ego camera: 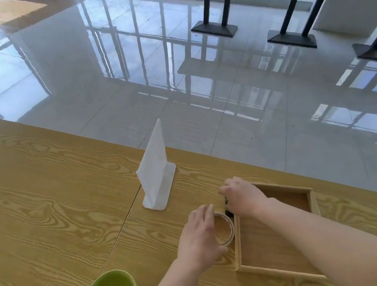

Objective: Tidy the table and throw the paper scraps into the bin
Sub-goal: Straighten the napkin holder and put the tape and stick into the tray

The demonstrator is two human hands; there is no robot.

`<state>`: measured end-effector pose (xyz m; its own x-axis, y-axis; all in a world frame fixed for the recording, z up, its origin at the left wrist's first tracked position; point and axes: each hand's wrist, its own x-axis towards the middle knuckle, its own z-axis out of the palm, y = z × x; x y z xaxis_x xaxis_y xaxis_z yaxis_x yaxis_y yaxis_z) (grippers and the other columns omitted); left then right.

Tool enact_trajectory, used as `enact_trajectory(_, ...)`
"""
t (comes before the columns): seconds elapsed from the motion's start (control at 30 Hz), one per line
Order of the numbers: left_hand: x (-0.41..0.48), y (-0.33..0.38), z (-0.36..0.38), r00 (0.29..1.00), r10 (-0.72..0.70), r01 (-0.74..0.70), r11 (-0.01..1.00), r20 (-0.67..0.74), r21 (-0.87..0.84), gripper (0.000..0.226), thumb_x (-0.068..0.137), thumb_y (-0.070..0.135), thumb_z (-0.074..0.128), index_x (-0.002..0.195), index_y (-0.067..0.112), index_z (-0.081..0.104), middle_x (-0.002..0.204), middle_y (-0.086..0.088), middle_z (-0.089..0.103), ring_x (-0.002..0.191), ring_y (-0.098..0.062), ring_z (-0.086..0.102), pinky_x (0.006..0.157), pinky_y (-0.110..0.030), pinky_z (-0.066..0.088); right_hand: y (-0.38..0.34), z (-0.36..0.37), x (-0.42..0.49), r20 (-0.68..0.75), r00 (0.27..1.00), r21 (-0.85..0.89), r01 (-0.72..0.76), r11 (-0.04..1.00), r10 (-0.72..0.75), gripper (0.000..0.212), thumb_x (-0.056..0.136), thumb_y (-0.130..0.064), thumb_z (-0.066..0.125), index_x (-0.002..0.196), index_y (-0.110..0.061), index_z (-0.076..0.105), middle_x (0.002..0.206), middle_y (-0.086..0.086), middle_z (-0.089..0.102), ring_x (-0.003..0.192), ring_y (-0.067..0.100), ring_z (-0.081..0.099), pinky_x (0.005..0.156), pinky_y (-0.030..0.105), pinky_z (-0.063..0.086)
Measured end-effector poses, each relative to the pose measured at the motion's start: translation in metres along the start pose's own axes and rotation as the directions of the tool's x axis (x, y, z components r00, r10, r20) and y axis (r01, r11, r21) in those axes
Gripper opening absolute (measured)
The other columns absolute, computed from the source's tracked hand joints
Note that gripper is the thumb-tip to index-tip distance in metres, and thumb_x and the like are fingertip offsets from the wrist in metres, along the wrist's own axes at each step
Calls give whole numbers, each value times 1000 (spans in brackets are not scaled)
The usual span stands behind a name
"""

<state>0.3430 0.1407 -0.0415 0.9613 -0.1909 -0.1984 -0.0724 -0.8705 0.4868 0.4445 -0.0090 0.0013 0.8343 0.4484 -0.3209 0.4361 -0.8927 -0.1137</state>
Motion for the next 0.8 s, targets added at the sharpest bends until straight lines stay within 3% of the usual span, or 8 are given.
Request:
enact_trajectory(0.1,13,4,8,996,23,-35,989,82,145,116,70,49,78,153,16,3,162,-5,10,147,-26,8,118,-40,21,0,4,8,48,998,-178,52,983,-44,22,89,-19,62,110,-12,63,110,7,58,106,25,49,92,35,44)
enact_trajectory(0.3,21,-3,18,996,48,-63,972,68,227,108,69,52,71,152,13,14,153,-6,26,137,-27,23,113,-41,29,0,7,20,143,990,-368,49,929,5,40,86,-28,68,122,-13,59,124,13,58,120,32,46,111,44,33)
enact_trajectory(0.63,17,-17,19,998,68,-64,967,-10,246,96,62,60,63,141,12,37,129,-2,44,116,-23,41,99,-34,40,-3,18,29,165,986,-292,82,953,-34,47,81,-22,74,122,-8,56,122,15,53,116,33,49,106,43,39)
enact_trajectory(0.8,2,-29,7,995,-27,48,976,-101,214,93,59,68,59,132,13,46,117,3,48,104,-17,43,95,-29,41,-5,23,28,178,981,-232,118,965,-78,45,81,-14,73,122,-7,55,120,15,50,112,32,51,100,41,43)
